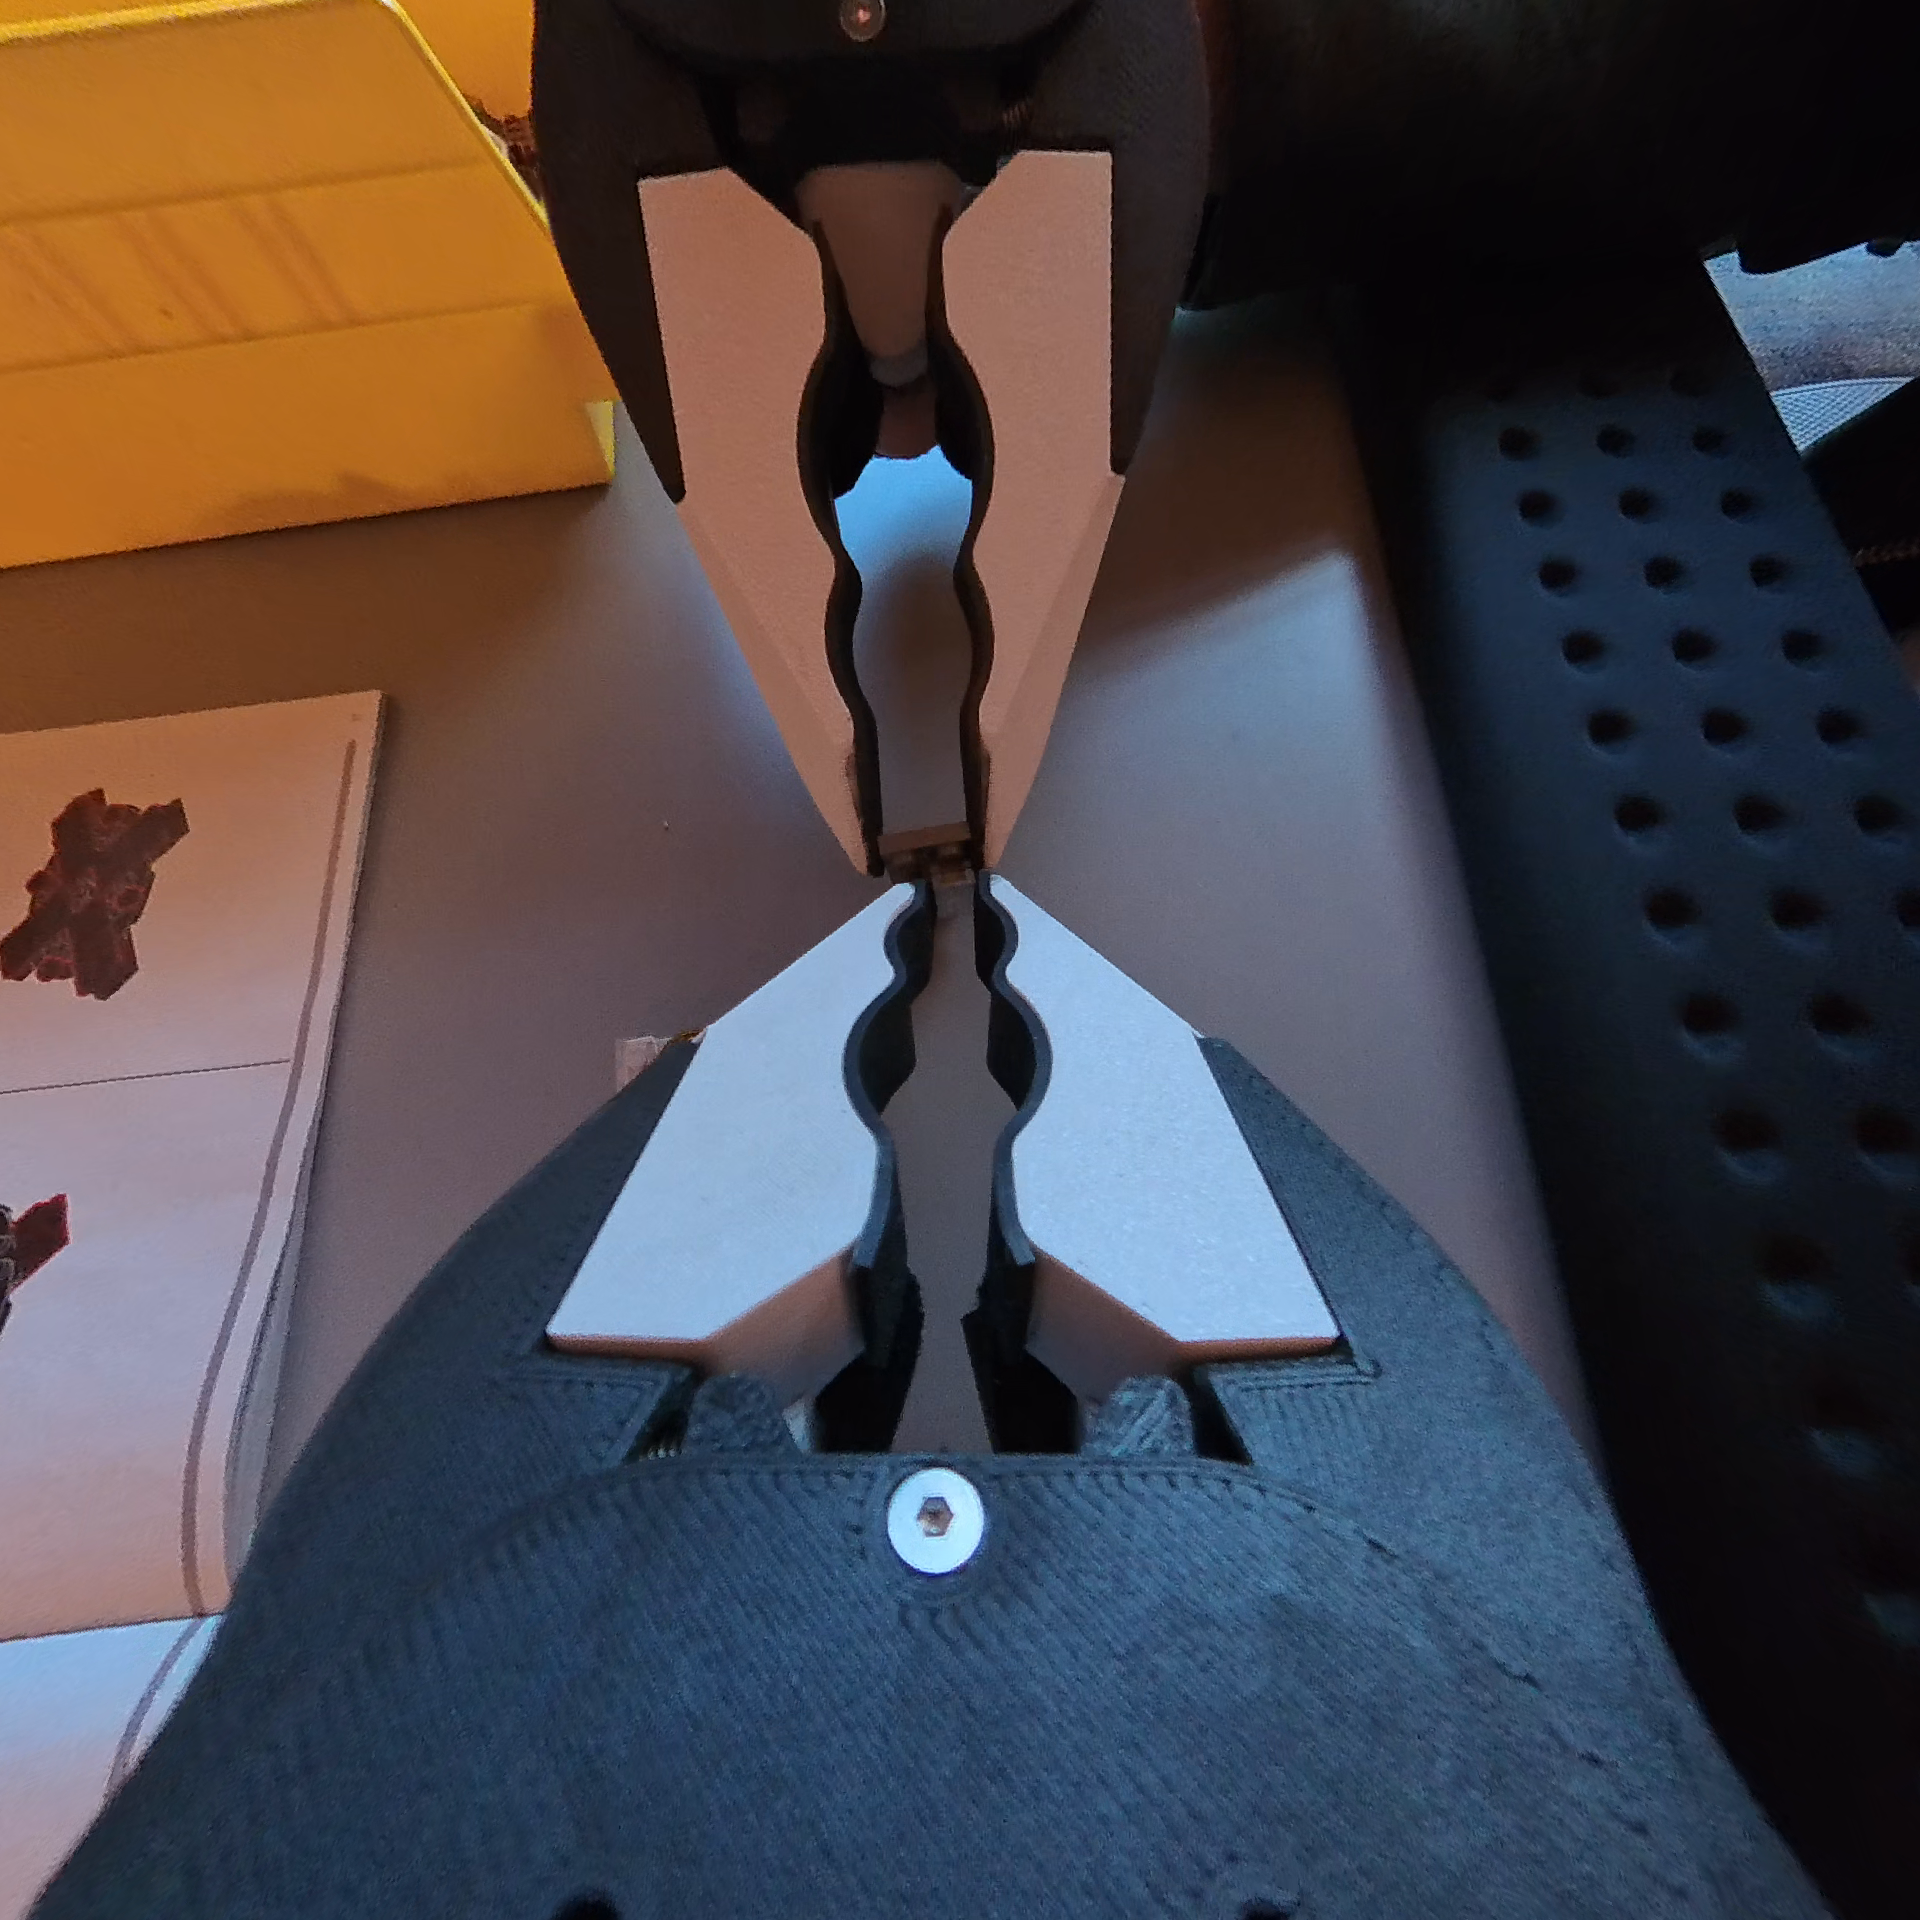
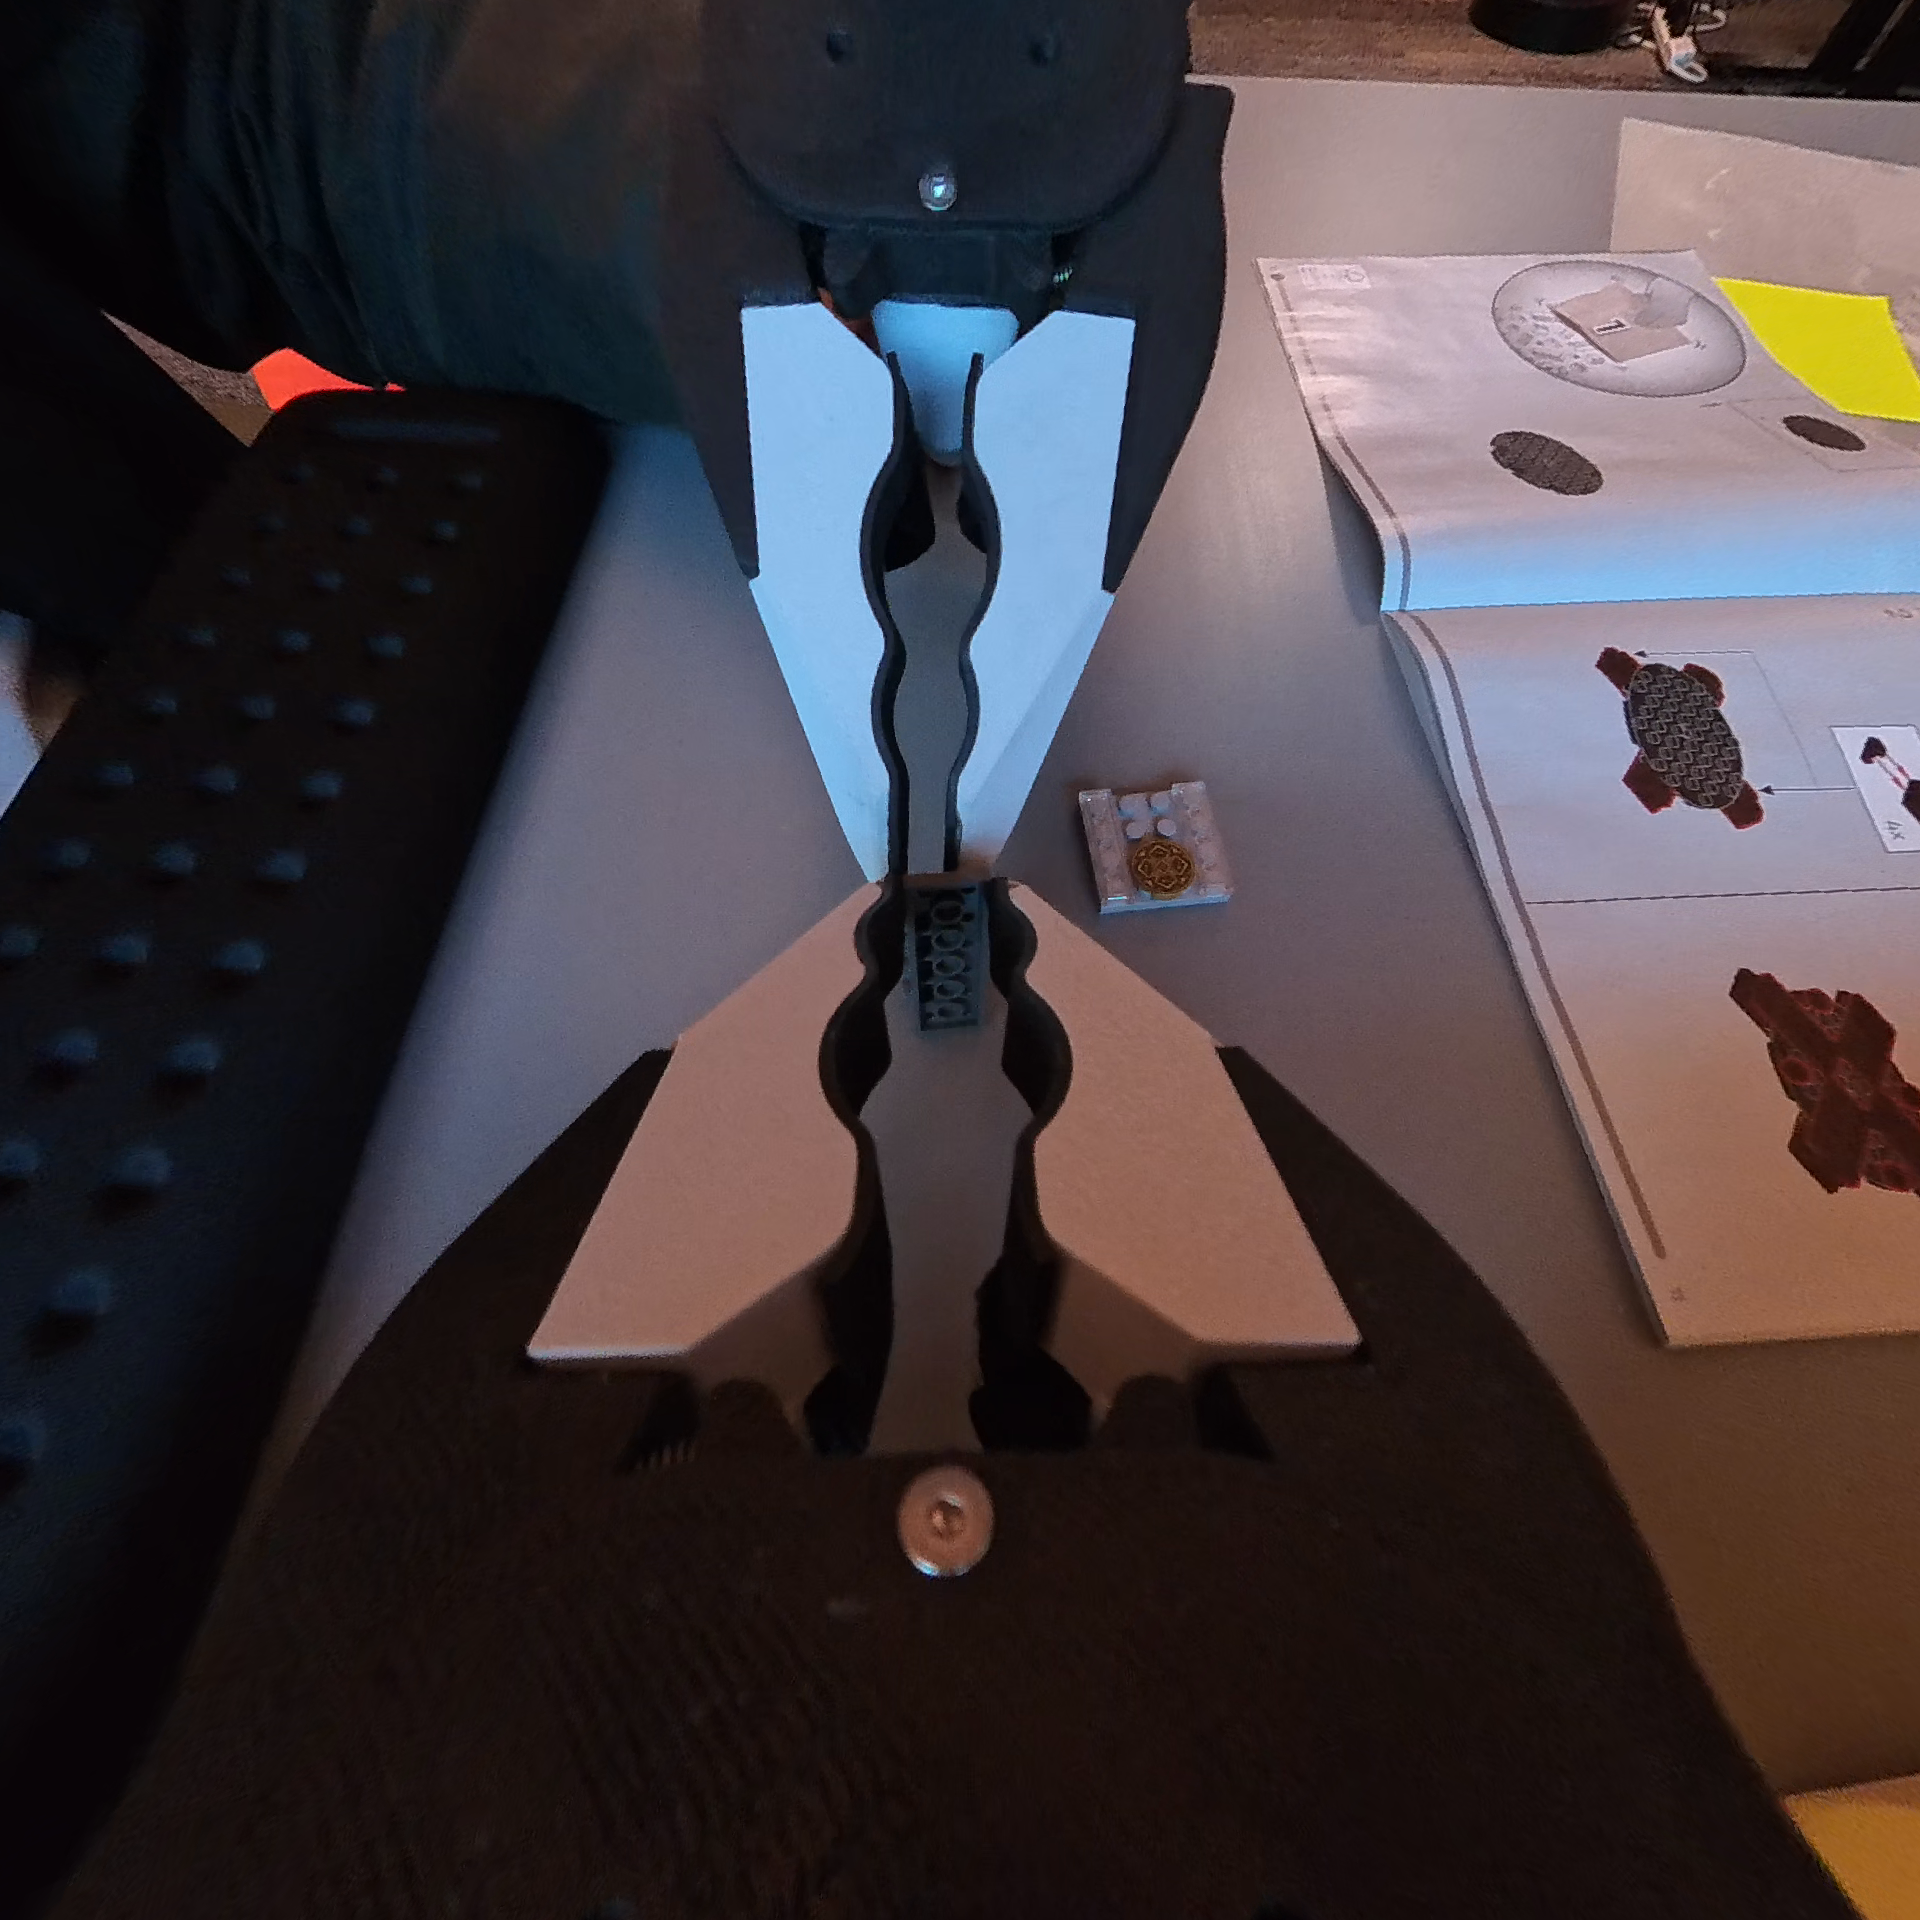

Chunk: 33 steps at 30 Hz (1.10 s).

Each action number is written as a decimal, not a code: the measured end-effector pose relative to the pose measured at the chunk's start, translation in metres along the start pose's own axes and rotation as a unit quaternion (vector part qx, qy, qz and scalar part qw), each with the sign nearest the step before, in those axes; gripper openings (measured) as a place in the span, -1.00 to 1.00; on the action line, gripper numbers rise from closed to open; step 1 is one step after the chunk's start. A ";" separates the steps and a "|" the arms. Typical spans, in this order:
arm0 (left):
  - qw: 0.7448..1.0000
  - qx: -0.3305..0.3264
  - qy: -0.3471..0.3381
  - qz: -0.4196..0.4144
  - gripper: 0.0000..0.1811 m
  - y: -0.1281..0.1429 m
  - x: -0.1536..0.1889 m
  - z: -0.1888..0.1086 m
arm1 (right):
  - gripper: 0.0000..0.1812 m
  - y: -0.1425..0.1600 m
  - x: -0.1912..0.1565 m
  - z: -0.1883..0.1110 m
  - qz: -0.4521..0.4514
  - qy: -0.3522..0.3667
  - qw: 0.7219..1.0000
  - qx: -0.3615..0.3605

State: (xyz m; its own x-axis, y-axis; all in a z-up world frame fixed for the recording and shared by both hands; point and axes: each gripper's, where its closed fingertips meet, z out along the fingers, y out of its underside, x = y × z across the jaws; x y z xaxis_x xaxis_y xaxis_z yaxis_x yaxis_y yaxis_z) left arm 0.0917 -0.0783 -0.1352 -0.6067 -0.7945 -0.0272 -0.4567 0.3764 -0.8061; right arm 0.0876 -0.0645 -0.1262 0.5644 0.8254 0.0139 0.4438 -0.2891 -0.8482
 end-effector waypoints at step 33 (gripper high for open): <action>0.918 0.260 0.194 -0.227 -0.68 -0.069 0.009 -0.043 | -0.84 -0.092 -0.011 -0.084 0.087 -0.139 0.924 0.345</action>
State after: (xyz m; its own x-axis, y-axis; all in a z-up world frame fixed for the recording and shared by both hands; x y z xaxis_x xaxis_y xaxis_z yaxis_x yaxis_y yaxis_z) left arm 0.0897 -0.0912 -0.0546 -0.6630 -0.5457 0.5125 -0.4081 -0.3104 -0.8585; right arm 0.0993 -0.0877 -0.0038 0.3422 0.9162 -0.2087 -0.2407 -0.1292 -0.9619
